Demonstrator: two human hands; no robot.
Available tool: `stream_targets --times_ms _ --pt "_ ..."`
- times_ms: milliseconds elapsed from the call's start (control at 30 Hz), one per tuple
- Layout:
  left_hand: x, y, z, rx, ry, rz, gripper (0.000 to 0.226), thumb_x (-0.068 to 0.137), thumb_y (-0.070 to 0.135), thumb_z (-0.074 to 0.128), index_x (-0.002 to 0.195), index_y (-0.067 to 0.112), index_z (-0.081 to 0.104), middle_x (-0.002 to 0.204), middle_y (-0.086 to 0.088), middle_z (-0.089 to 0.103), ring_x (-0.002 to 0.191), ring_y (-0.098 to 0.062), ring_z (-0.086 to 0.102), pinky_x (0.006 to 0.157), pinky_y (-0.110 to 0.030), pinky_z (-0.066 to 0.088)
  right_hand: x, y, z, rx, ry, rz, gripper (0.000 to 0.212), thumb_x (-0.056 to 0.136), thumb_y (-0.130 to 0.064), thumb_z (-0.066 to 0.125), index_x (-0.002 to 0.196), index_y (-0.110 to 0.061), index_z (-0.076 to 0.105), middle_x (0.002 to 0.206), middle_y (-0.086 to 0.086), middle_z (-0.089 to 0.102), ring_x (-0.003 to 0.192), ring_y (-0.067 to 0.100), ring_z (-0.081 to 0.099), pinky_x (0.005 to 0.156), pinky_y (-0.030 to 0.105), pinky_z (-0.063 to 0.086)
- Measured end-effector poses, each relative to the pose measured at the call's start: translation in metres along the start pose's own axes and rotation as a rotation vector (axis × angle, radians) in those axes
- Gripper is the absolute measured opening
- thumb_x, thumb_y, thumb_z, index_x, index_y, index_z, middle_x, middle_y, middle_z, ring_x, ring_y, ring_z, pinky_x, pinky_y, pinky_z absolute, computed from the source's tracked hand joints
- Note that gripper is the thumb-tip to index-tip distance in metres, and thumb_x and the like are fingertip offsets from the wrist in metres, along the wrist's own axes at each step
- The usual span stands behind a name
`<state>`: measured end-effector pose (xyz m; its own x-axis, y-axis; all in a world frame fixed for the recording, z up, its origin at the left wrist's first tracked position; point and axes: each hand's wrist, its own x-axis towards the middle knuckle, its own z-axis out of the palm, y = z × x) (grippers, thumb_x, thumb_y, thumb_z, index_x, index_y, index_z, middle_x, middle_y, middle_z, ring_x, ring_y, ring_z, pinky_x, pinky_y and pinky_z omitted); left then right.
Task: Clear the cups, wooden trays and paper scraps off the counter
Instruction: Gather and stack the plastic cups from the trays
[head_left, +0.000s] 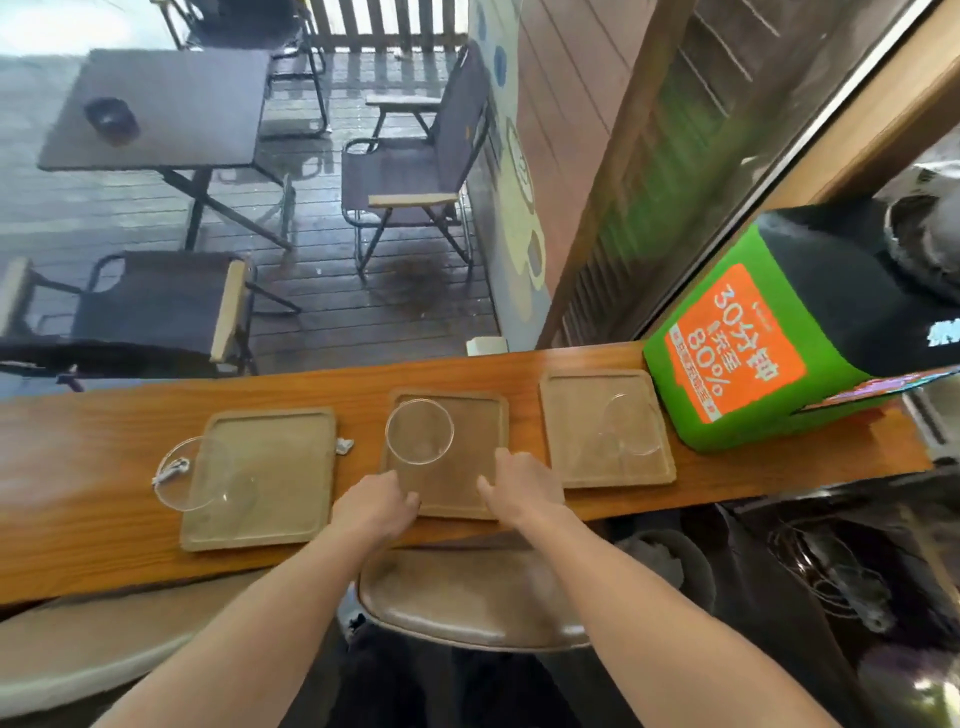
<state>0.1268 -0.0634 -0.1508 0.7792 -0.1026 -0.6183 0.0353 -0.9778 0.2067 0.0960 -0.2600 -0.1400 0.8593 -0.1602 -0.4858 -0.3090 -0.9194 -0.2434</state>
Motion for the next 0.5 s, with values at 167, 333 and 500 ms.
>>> stream_targets --times_ms 167,333,500 --pt "0.016 -0.026 -0.009 -0.11 -0.025 -0.072 0.038 0.093 0.043 0.053 0.115 0.013 0.049 0.112 -0.01 0.062 0.094 -0.028 0.06 0.079 -0.04 0.054 0.022 -0.021 0.014 0.141 -0.071 -0.004 0.071 0.087 -0.054 0.062 0.143 -0.017 0.037 0.134 0.007 0.056 0.115 0.027 0.059 0.078 0.037 0.05" --pt "0.029 -0.028 -0.012 -0.461 0.052 -0.012 0.064 0.082 0.032 0.072 0.131 0.023 0.033 0.128 -0.008 0.05 0.103 -0.024 0.056 0.085 -0.037 0.05 0.04 -0.038 0.013 0.546 -0.128 -0.044 0.086 0.076 -0.031 0.082 0.144 -0.027 0.031 0.144 0.002 0.043 0.127 0.02 0.045 0.1 0.035 0.044" --pt "0.034 -0.023 -0.022 -0.604 0.068 0.119 0.081 0.079 0.032 0.079 0.141 0.034 0.027 0.131 0.001 0.051 0.116 -0.019 0.051 0.088 -0.032 0.044 0.045 -0.051 0.006 0.653 -0.115 -0.092 0.082 0.072 -0.037 0.085 0.139 -0.032 0.037 0.127 -0.011 0.048 0.11 0.006 0.044 0.078 0.018 0.036"
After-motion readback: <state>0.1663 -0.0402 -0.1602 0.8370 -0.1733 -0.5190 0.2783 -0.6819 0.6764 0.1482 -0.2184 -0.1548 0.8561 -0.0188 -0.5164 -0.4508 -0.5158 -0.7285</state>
